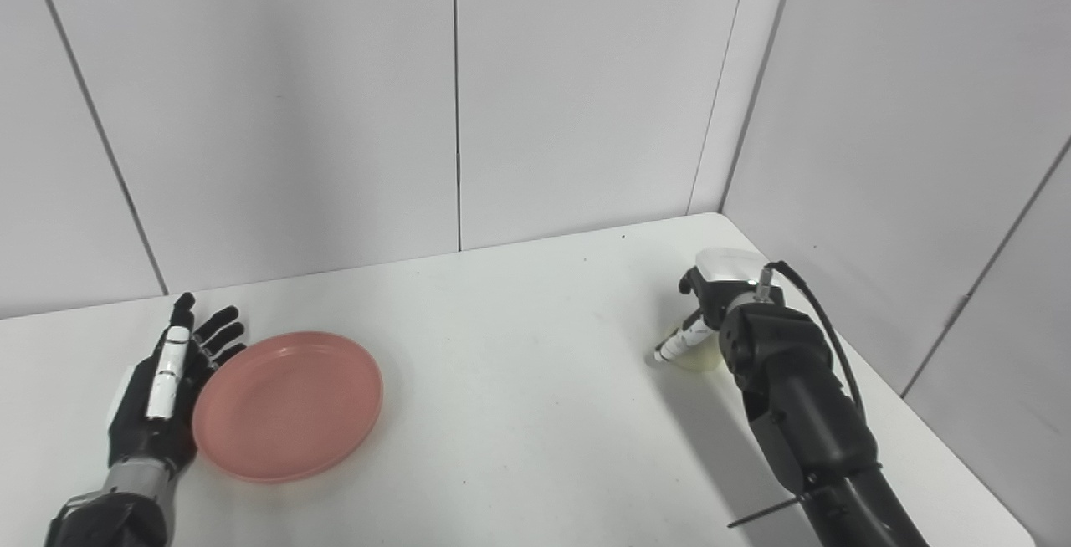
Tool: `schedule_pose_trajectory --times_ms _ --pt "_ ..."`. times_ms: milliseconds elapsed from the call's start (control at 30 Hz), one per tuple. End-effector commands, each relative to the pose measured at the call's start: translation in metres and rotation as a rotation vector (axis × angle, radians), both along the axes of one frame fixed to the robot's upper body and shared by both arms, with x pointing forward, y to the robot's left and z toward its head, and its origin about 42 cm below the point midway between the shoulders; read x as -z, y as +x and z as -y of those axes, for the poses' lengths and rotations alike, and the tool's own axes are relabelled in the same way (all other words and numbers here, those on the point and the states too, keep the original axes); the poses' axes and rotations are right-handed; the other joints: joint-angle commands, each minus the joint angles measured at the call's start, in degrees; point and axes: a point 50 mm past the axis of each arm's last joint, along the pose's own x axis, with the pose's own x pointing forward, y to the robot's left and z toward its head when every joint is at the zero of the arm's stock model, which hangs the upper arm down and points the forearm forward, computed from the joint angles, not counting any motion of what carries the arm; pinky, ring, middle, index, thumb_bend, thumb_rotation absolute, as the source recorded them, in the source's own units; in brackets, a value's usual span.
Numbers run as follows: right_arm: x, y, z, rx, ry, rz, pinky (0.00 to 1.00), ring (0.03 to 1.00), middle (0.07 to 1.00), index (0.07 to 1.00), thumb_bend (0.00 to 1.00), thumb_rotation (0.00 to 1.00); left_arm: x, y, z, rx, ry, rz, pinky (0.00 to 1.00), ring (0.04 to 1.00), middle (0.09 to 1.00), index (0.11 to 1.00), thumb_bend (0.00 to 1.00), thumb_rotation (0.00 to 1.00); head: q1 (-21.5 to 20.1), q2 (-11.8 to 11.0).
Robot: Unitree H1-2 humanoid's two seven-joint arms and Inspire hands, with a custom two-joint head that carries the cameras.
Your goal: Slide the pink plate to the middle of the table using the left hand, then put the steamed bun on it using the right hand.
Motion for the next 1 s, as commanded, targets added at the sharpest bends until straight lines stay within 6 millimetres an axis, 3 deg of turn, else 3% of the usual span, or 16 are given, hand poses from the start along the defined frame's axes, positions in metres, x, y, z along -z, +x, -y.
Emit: schedule_pose_trajectory --times_ms 0,433,967 --pt "-0.022 0.006 0.008 -0.024 -0.065 0.097 0.72 0.820 0.837 0.775 1.00 0.40 -0.001 0.002 0.001 0.007 0.016 -0.013 0.81 0.841 0.833 1.000 0.53 0.82 0.1 0.1" --pt "-0.001 0.011 0.018 -0.034 -0.062 0.057 0.71 0.820 0.839 0.773 1.00 0.42 -0.001 0.000 0.001 0.017 0.023 -0.024 0.82 0.839 0.840 1.000 0.54 0.84 0.4 0.6" --pt "-0.001 0.007 0.031 0.007 -0.069 0.021 0.72 0.848 0.854 0.776 1.00 0.41 -0.002 -0.001 0.000 0.020 0.003 -0.069 0.84 0.848 0.848 1.000 0.59 0.86 0.5 0.8"
